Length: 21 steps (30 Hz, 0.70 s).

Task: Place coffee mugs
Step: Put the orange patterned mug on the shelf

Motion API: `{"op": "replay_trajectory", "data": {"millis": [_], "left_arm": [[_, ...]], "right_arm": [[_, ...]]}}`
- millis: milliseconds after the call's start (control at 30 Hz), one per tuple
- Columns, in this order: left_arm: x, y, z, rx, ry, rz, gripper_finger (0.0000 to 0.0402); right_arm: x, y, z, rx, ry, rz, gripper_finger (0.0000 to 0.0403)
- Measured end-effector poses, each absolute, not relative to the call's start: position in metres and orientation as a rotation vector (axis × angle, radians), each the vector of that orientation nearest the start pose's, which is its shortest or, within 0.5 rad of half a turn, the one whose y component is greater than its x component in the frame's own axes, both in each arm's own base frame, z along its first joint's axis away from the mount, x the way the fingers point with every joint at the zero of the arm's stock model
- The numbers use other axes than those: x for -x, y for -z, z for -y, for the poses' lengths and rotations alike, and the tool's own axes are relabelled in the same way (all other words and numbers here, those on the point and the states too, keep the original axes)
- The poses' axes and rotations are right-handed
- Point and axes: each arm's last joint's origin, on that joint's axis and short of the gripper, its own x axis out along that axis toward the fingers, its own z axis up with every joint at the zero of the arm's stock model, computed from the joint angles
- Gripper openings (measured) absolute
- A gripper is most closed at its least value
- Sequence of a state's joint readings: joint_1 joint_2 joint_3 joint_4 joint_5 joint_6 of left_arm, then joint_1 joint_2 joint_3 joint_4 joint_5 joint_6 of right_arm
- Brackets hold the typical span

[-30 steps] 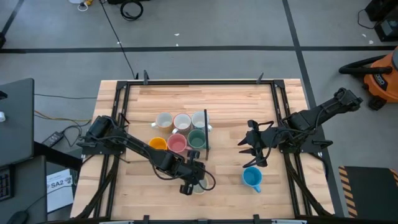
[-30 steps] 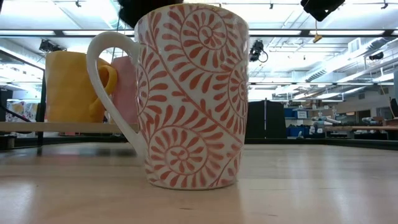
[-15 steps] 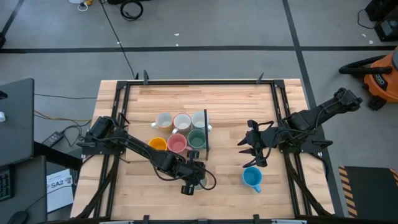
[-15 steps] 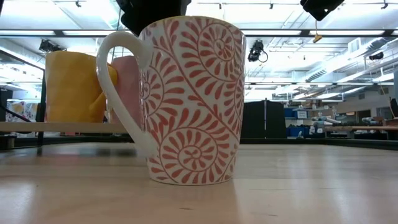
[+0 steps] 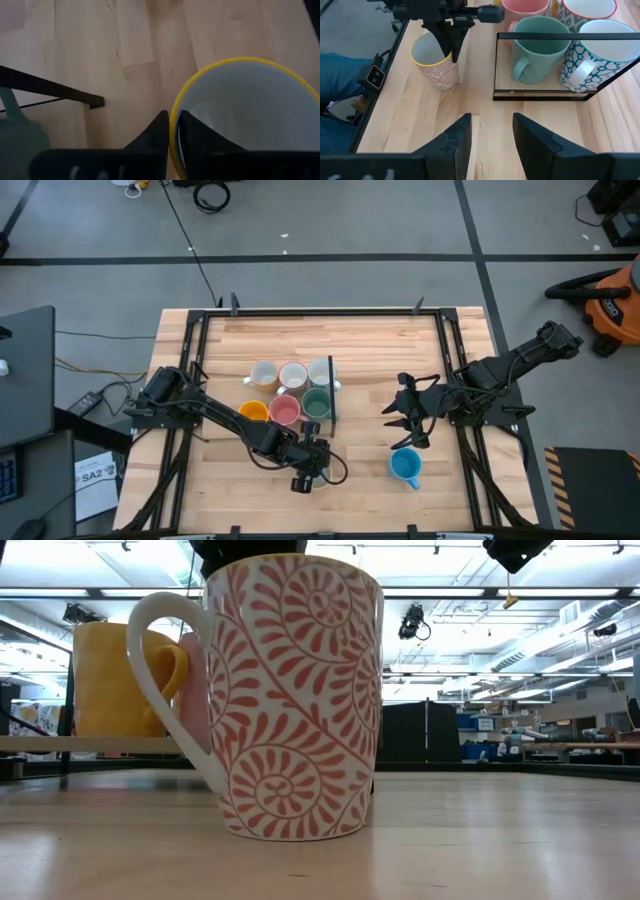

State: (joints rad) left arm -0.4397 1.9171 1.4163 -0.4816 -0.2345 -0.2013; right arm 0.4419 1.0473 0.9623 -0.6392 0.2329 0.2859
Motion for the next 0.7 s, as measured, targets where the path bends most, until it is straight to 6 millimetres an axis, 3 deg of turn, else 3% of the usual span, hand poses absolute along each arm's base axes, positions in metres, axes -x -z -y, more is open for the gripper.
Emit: {"op": "replay_trajectory", "data": {"millis": [333,700], "left_arm": [[-0.362,-0.224,0.165,-0.054,0.135,-0.949,0.0029],[-0.323,-0.298,0.145,0.046,0.125,-0.839,0.0029]], "right_arm": [[-0.192,-0.308,-0.083,-0.034,-0.1,-0.704,0.0149],[-0.192,-0.308,-0.083,-0.034,-0.101,-0.701,0.0149]]}}
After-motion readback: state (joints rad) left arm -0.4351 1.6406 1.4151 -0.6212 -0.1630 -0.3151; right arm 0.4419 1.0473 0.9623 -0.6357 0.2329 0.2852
